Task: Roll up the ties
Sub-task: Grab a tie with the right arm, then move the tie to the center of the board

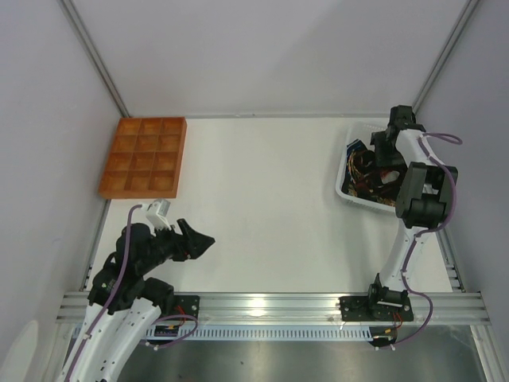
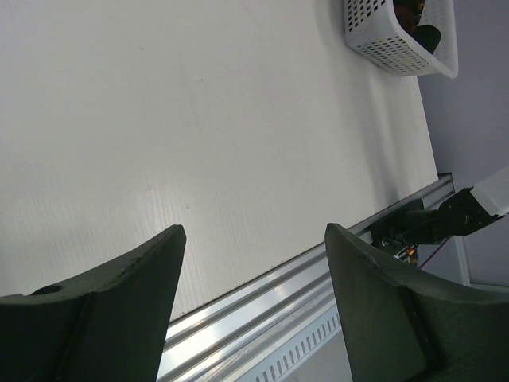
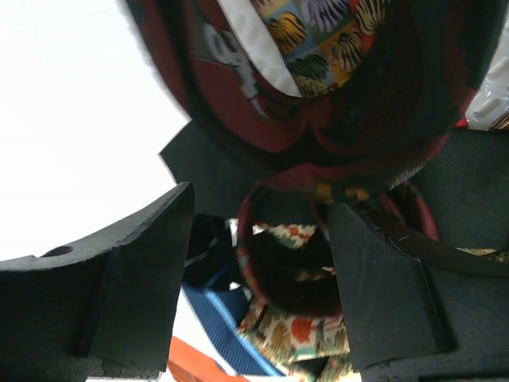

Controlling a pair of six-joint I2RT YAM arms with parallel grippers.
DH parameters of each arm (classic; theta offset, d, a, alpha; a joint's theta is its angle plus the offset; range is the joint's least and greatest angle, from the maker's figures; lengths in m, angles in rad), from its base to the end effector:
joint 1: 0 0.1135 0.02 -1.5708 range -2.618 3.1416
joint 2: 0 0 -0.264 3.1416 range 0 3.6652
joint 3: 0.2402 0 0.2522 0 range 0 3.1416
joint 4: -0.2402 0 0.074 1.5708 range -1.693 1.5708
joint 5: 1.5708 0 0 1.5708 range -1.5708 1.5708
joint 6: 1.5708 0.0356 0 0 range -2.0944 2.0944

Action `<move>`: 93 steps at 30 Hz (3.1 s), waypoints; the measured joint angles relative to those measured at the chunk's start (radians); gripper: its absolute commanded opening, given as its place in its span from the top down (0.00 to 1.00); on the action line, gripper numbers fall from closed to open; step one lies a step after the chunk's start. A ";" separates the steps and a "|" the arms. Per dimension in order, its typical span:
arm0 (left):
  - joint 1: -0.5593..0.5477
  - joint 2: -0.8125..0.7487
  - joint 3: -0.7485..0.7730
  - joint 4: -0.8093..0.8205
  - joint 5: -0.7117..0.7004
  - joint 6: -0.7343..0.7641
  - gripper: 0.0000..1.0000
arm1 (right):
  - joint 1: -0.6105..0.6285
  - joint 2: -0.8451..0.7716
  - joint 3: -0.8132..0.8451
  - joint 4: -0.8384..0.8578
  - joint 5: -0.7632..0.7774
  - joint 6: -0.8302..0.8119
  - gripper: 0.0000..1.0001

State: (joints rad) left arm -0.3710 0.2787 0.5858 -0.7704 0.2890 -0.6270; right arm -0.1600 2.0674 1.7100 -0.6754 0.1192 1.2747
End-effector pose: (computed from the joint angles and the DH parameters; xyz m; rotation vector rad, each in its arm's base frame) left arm 0.0693 -0.0378 0.2690 -0.0819 2.1380 -0.9028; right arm 0.4458 -0.0762 0.2222 1.7499 1.9405 0.2487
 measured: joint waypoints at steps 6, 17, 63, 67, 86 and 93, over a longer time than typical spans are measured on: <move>0.000 0.002 0.000 0.000 0.000 0.000 0.22 | 0.010 0.034 0.019 -0.011 0.000 0.009 0.31; 0.000 0.003 0.000 0.000 -0.003 -0.001 0.22 | 0.003 0.037 0.024 0.008 -0.045 0.006 1.00; 0.000 -0.096 0.503 -0.159 -0.266 -0.158 0.21 | 0.246 0.154 0.875 0.864 -0.758 -0.008 1.00; 0.000 -0.093 0.492 -0.159 -0.270 -0.150 0.22 | 0.228 0.196 0.882 0.859 -0.739 0.005 1.00; 0.000 -0.109 0.475 -0.179 -0.268 -0.159 0.21 | 0.549 -0.247 0.157 0.893 -0.692 -0.251 1.00; 0.000 -0.113 0.477 -0.241 -0.262 -0.160 0.22 | 0.851 -0.439 -0.668 1.109 -0.478 -0.307 1.00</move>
State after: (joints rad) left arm -0.3710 0.1654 1.0626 -1.0111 0.0265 -0.7868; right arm 0.6907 1.6287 1.0420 0.4339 -0.3588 0.9676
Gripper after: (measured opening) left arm 0.785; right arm 0.023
